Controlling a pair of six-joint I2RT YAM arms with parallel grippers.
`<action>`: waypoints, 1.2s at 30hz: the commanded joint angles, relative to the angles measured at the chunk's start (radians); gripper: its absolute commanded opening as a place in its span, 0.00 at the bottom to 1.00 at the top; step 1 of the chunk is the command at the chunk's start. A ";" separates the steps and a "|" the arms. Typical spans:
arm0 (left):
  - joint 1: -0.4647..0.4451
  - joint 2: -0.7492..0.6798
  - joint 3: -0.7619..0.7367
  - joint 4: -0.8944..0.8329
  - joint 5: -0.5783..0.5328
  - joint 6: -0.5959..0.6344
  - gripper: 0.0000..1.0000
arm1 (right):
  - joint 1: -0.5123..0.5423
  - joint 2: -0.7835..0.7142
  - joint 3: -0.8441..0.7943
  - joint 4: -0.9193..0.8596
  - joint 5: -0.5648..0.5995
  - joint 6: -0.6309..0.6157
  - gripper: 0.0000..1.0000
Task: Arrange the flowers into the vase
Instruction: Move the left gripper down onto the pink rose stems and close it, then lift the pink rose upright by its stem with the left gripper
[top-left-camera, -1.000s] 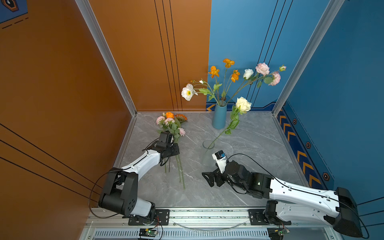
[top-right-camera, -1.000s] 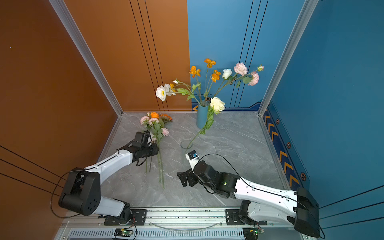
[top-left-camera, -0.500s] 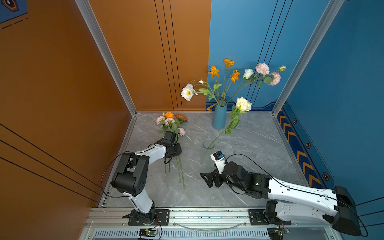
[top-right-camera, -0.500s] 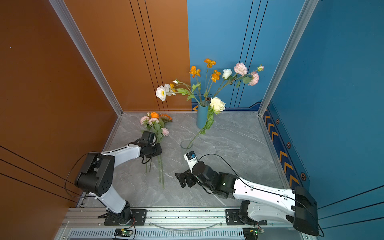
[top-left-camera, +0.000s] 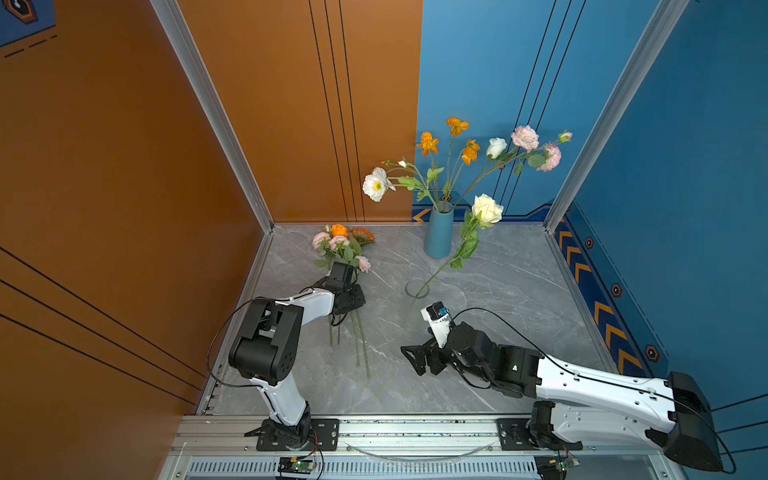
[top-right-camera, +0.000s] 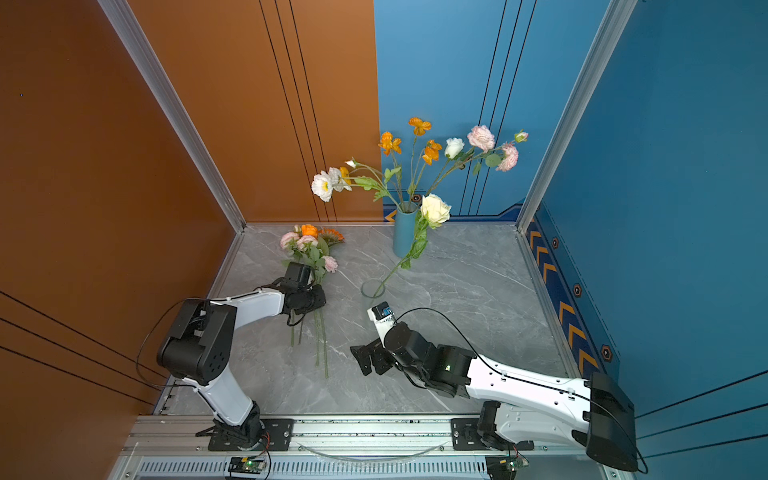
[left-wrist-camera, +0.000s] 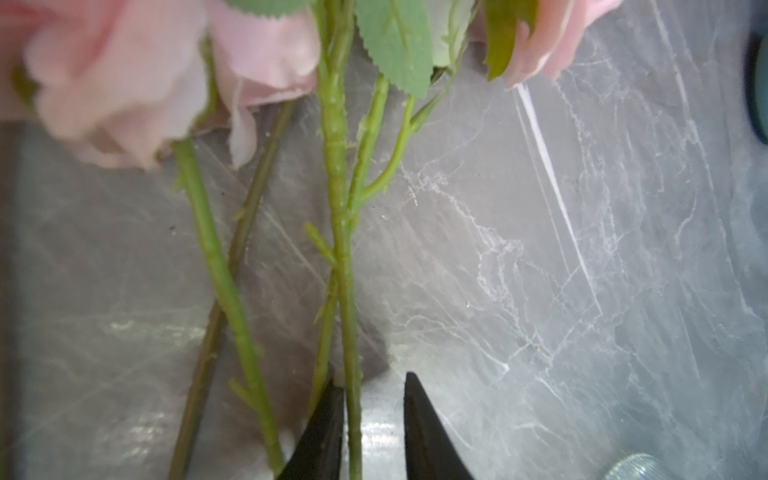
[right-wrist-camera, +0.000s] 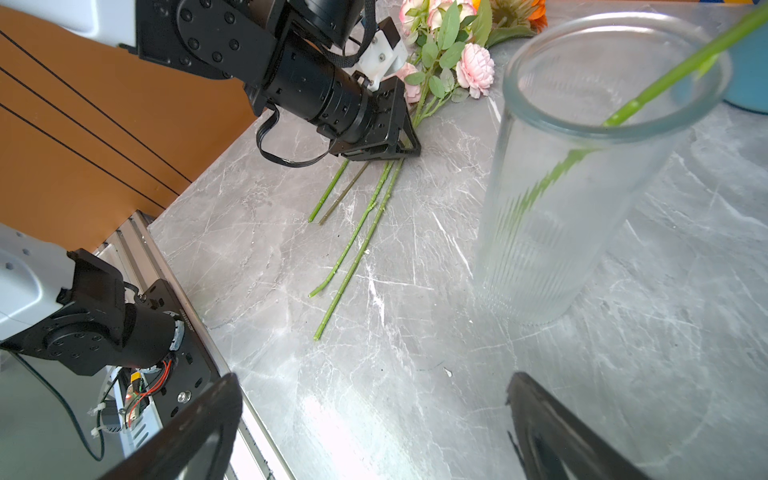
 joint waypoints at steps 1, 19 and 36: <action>0.011 0.046 0.001 -0.031 -0.029 -0.021 0.21 | -0.003 0.002 0.023 -0.004 0.033 -0.008 1.00; 0.032 -0.286 0.007 -0.188 0.038 0.037 0.00 | -0.012 -0.014 0.017 -0.007 0.036 -0.011 1.00; 0.084 -0.678 -0.021 -0.301 0.077 0.098 0.00 | -0.017 -0.145 -0.041 -0.050 0.083 0.011 1.00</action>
